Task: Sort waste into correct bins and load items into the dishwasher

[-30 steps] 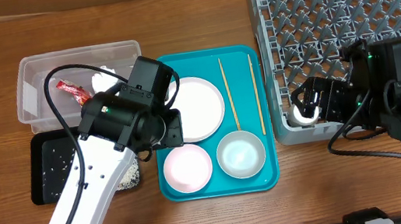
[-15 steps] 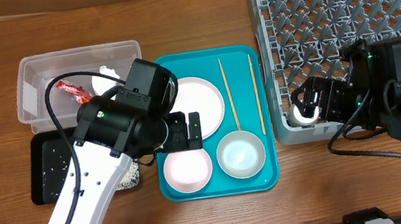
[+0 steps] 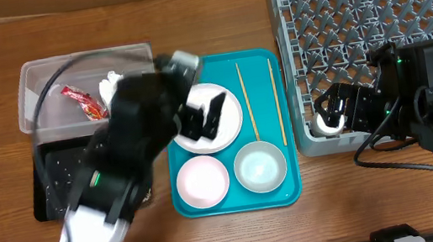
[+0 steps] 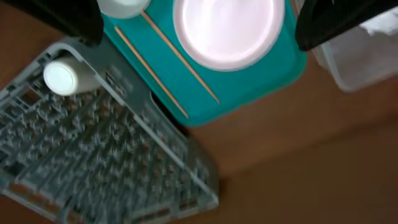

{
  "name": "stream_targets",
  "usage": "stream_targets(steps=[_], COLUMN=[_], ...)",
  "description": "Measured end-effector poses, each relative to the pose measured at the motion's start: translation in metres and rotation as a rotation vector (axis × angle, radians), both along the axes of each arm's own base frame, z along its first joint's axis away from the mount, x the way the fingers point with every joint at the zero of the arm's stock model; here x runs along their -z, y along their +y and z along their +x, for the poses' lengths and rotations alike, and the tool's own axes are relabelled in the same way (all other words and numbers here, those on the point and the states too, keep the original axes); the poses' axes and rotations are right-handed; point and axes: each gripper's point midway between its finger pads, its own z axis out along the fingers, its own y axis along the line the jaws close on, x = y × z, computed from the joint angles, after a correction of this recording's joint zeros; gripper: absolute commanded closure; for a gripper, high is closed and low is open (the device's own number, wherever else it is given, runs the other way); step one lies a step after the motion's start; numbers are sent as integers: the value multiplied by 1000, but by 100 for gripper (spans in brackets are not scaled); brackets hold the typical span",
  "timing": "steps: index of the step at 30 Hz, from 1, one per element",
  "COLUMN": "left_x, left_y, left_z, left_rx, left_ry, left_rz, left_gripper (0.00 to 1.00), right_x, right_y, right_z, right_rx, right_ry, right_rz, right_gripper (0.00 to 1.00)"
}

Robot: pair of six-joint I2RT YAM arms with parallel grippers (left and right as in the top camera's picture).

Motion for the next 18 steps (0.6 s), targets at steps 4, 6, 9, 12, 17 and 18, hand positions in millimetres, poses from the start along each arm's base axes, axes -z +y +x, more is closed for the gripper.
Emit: stream_targets(steps=[4,6,9,12,17,18], left_x=[3,8,15,17,29,33], left_y=[43,63,88,99,107,107], left_z=[-24,-34,-52,-66,-84,-85], left_rx=[-52,-94,-162,-187,-207,-206], left_ry=[-108,-143,-211,-293,-448,-465], left_rz=[-6,-6,-13,-19,-44,-47], left_gripper=[0,0,0,0,0,0], right_x=[0,0,0,1,1,1], right_y=[0,0,0,0,0,0], right_z=[0,0,0,0,0,0], right_rx=[0,0,0,0,0,0], right_ry=[0,0,2,1,3,2], right_rz=[0,0,0,0,0,-1], right_gripper=[0,0,0,0,0,0])
